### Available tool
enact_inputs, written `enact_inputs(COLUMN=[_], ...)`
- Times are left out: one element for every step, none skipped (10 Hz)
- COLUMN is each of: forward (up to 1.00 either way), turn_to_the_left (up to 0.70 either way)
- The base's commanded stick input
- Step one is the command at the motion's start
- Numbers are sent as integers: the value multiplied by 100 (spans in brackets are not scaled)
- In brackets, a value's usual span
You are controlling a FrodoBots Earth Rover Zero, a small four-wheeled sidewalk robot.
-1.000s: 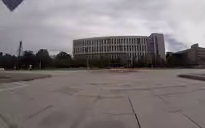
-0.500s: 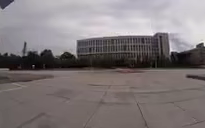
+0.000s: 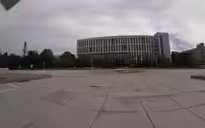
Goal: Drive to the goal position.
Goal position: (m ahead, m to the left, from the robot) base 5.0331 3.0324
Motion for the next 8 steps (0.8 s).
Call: enact_inputs(forward=[70, 70, 70, 70, 70, 70, 70, 70], turn_to_the_left=[0, 0, 0, 0, 0, 0, 0, 0])
